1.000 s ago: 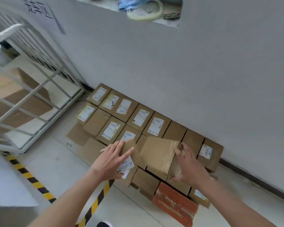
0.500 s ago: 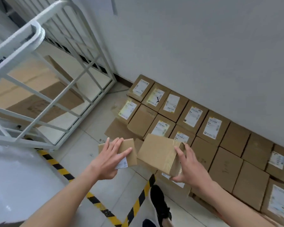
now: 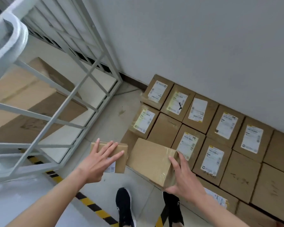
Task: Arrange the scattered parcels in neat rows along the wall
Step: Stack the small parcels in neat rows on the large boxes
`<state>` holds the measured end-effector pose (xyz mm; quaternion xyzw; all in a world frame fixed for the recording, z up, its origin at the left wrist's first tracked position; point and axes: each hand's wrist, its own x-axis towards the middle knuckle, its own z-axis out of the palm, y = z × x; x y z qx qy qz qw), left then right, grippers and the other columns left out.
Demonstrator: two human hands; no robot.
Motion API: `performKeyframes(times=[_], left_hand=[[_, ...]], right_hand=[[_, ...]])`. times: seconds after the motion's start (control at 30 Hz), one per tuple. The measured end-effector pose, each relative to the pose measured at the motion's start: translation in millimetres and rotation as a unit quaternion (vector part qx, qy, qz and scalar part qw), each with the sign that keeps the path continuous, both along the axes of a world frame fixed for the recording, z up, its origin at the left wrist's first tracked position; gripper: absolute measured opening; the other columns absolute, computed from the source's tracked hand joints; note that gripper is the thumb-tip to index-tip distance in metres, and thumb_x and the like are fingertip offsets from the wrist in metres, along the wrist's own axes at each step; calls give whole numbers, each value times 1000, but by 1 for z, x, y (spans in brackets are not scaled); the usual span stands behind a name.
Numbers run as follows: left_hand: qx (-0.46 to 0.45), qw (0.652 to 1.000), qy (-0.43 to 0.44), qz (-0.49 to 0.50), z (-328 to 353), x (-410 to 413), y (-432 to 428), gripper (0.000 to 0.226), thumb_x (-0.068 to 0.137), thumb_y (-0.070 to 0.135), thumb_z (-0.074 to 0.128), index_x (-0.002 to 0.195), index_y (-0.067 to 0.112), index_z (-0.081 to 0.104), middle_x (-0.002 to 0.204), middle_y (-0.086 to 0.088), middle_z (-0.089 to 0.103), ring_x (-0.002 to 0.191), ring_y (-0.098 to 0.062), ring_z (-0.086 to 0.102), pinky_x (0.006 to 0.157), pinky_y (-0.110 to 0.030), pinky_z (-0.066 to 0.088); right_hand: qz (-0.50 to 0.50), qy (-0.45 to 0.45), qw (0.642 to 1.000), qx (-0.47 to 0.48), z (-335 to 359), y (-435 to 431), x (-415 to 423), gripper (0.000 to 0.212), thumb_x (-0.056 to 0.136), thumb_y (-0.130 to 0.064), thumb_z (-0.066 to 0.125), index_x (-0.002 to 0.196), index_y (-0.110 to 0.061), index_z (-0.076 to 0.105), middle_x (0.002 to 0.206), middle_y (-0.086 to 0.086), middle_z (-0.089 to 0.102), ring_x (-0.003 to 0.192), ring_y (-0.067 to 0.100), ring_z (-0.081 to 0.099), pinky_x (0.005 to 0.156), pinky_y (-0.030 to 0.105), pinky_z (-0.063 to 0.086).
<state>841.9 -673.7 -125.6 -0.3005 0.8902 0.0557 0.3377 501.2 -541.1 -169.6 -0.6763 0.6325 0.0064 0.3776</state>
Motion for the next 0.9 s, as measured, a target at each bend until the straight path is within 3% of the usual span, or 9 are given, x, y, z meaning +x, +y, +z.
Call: performKeyframes(times=[0.2,0.33,0.5,0.67,0.77,0.83,0.9], left_hand=[[9,999,-1,-39,-23,83,-60,117,78,31,64,149,29,-29,159,-16,-18,144,-32,-24,111,-68,-10],[23,998,2,-59,-52,119,-88,121,70,31,70,153,27,-18,161,-17,-6,149,-35,-3,112,-69,2],[27,998,-7,-58,-102,130,-101,121,76,35,65,147,29,-32,163,-16,-6,150,-33,-6,113,-67,-2],[35,995,-6,-94,-154,112,-107,117,77,28,60,144,28,-37,162,-15,-11,149,-33,-7,112,-68,4],[37,995,-4,-97,-171,113,-106,118,77,29,60,144,28,-36,161,-14,-10,149,-33,-5,114,-67,8],[39,995,2,-92,-179,109,-104,117,76,33,63,147,29,-30,161,-15,-8,148,-35,-1,115,-65,11],[36,995,6,-96,-185,98,-101,115,74,33,64,150,30,-23,160,-17,-5,146,-37,5,113,-64,15]], right_hand=[[-34,-10,999,16,-21,-29,79,122,66,-73,70,142,-38,-19,154,1,-34,143,26,27,87,24,50],[-42,-16,999,23,-50,-47,117,124,67,-71,72,148,-34,-15,155,3,-34,141,27,33,91,28,52],[-28,17,999,34,-89,-59,128,123,65,-73,70,145,-35,-16,155,7,-32,133,29,43,88,30,54],[-9,42,999,24,-126,-53,113,121,64,-66,77,147,-32,-4,158,8,-26,126,30,49,79,33,58],[-11,74,997,3,-140,-42,105,127,55,-62,85,148,-23,9,161,20,-3,136,41,39,92,48,54],[-13,101,995,-19,-149,-33,101,132,48,-60,90,147,-10,19,155,31,19,136,50,35,101,59,44],[6,142,989,-35,-158,-26,97,134,46,-59,91,145,-1,23,149,36,25,139,49,28,112,61,29]])
